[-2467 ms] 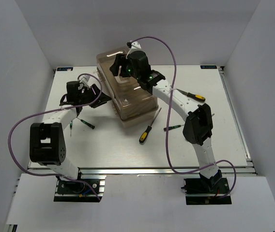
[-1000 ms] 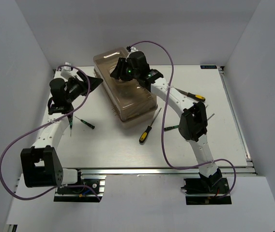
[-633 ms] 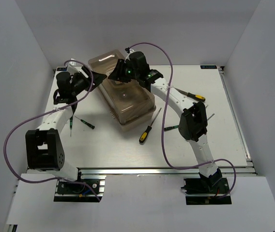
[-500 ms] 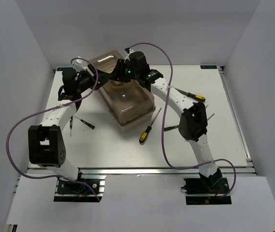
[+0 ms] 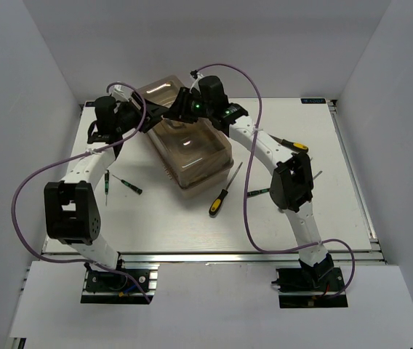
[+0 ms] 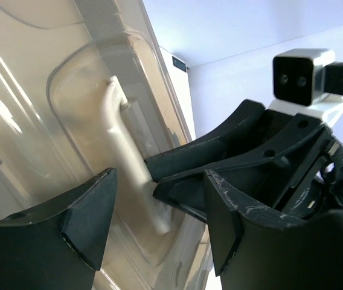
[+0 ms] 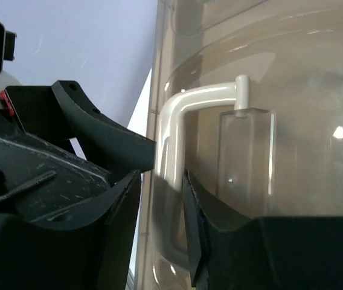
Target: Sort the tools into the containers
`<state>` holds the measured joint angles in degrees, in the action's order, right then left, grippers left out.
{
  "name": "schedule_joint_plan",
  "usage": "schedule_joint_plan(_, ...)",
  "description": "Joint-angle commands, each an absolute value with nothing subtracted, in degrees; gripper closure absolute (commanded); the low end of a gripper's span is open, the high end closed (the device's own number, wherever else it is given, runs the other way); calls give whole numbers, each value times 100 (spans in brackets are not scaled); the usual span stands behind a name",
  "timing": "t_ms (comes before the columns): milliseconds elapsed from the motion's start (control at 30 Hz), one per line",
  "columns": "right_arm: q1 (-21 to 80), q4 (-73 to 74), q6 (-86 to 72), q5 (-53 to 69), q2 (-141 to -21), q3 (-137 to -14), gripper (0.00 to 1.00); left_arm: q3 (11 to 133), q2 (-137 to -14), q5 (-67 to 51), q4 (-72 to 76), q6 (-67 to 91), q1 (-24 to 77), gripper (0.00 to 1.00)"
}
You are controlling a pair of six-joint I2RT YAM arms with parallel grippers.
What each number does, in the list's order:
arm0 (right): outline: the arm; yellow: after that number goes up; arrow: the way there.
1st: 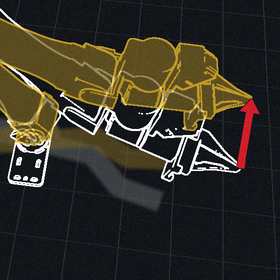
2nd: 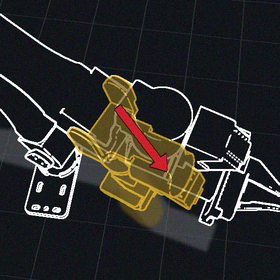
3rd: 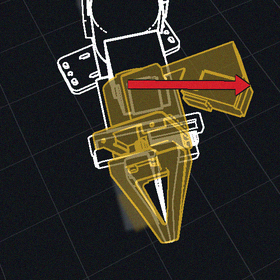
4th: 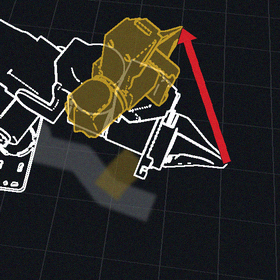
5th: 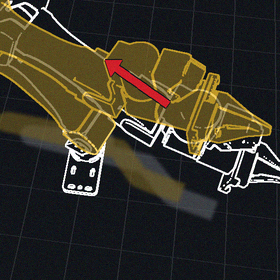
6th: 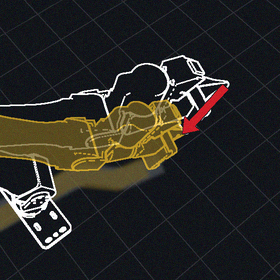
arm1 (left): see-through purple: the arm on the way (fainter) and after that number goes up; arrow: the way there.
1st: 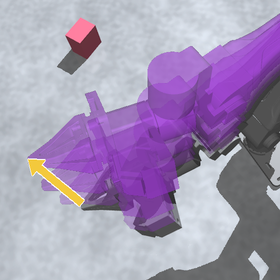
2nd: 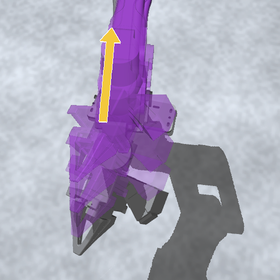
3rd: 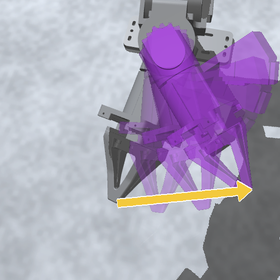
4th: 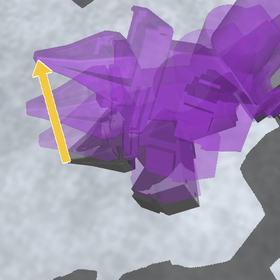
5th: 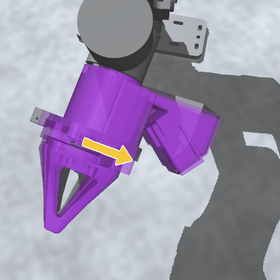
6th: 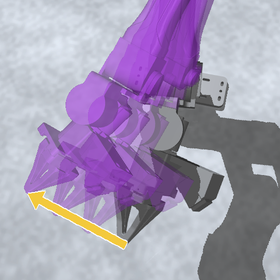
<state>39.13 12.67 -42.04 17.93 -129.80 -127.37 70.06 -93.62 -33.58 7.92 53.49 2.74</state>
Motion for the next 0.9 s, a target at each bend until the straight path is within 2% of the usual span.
schedule_joint_plan(0, 4025, 809, -4368, 2496, -12463, -12656, 60, 7180, -9615, -3146, 483, 5396, 290, 30)
schedule_joint_plan(167, 3964, 738, -4359, 2584, -12410, -12516, 60, 7338, -9887, -3252, 773, 5765, 290, 30)
schedule_joint_plan(500, 3894, 475, -4281, 2830, -12296, -12410, 59, 7628, -10177, -3287, 405, 5836, 325, 34)
schedule_joint_plan(533, 3894, 414, -4176, 2874, -12279, -12401, 58, 7664, -10221, -3287, 335, 5775, 334, 34)
schedule_joint_plan(667, 3789, 439, -3693, 2918, -12050, -12349, 39, 7901, -10388, -3331, -200, 5590, 448, 39)
schedule_joint_plan(867, 3253, 1080, -2437, 2725, -11348, -12008, 32, 8349, -10573, -3156, -966, 5098, 712, 48)
